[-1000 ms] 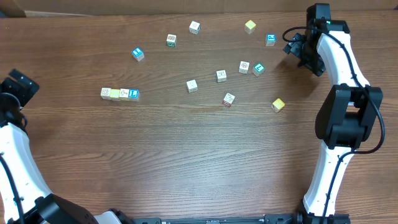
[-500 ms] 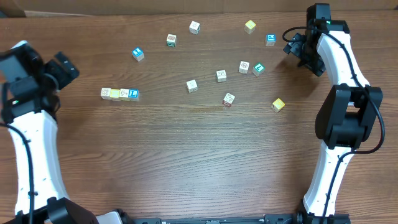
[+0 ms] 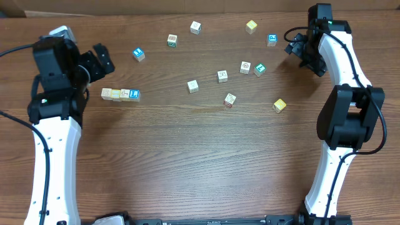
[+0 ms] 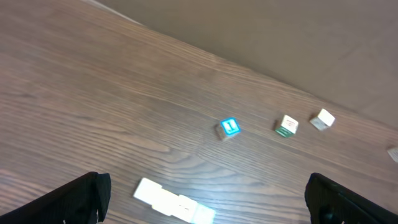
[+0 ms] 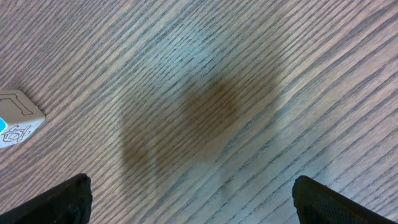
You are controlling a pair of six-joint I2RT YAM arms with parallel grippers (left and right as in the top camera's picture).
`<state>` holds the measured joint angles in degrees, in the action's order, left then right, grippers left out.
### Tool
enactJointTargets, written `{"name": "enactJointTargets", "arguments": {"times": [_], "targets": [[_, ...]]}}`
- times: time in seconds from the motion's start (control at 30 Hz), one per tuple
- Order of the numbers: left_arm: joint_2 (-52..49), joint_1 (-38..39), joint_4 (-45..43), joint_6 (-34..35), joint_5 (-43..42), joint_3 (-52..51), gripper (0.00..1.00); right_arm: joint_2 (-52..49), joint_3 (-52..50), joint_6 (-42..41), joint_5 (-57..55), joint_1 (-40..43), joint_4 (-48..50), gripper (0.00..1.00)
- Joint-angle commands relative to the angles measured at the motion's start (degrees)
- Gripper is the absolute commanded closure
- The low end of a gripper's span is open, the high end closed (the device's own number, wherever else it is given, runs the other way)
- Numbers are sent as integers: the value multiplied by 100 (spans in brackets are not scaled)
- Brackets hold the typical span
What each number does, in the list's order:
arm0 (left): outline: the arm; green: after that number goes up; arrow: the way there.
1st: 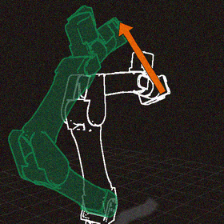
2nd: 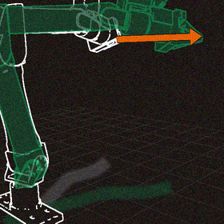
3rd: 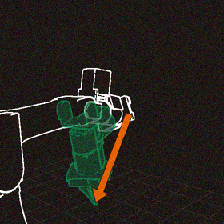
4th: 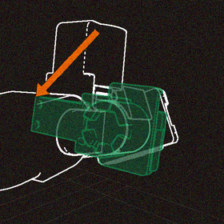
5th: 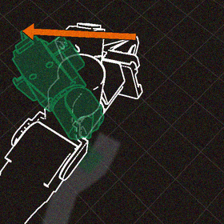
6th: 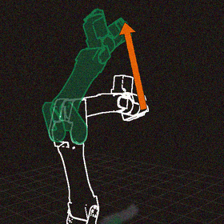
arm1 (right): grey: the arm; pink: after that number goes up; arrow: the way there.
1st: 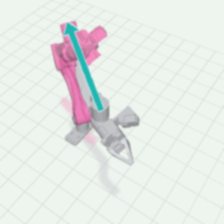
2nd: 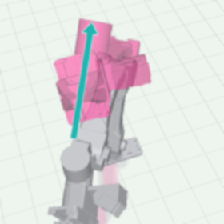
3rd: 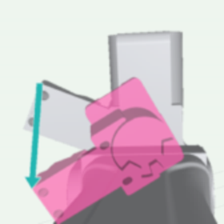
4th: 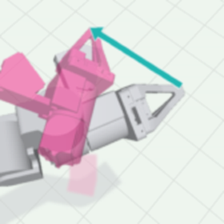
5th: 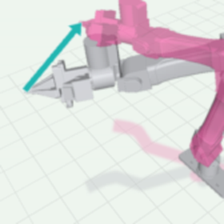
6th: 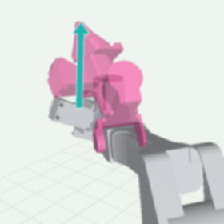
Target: Form a horizontal line
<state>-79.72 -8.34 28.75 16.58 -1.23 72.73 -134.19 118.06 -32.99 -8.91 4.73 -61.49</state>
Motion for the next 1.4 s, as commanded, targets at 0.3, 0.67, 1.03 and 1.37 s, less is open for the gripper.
{"name": "enactJointTargets", "arguments": {"times": [0.3,0.67,1.03,1.37], "targets": [[149,354,1023,-96,170,39,1,133,-33,-13,-2,-4,20,0],[157,356,772,-136,295,-1073,0,133,-33,-13,-2,-4,20,0],[192,356,-2245,-131,-343,-3477,0,133,-33,-13,-2,-4,20,0],[192,356,-4271,-332,-483,-4767,1,133,-33,-13,-2,-4,20,0]]}}
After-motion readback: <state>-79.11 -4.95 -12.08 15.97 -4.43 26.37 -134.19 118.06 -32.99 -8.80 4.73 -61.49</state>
